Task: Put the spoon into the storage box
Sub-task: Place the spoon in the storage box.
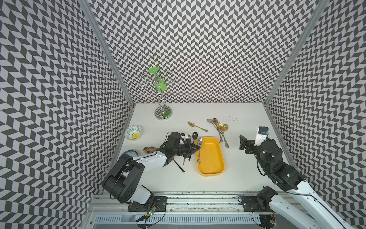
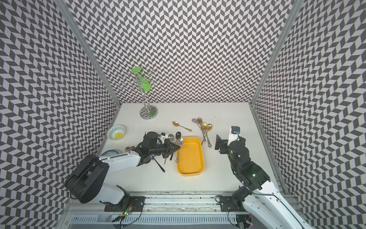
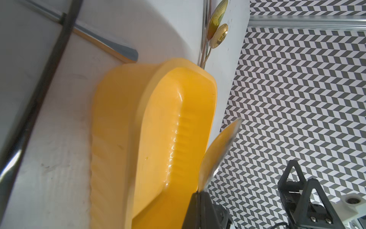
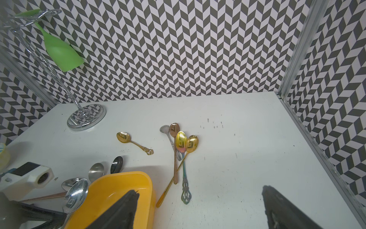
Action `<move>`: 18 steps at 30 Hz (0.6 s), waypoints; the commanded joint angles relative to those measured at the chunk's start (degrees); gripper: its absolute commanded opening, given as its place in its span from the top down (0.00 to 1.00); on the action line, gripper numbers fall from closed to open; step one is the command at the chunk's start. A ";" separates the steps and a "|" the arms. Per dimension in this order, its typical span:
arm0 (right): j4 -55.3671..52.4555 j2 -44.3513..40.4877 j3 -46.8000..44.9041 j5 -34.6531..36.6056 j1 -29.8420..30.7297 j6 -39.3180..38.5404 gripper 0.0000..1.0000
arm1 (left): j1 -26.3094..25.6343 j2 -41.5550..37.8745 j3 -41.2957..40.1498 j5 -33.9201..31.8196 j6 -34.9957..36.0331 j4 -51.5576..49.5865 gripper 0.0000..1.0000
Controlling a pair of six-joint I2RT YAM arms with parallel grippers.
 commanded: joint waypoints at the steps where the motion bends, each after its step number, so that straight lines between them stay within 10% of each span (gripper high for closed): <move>1: 2.03 -0.64 -0.35 0.93 -0.21 0.27 0.01 | -1.67 0.85 2.16 -2.45 -0.57 0.44 1.00; 18: 2.31 -0.45 -0.35 0.15 -0.13 -0.10 0.01 | -0.42 -2.52 1.87 -3.64 4.38 -0.71 0.47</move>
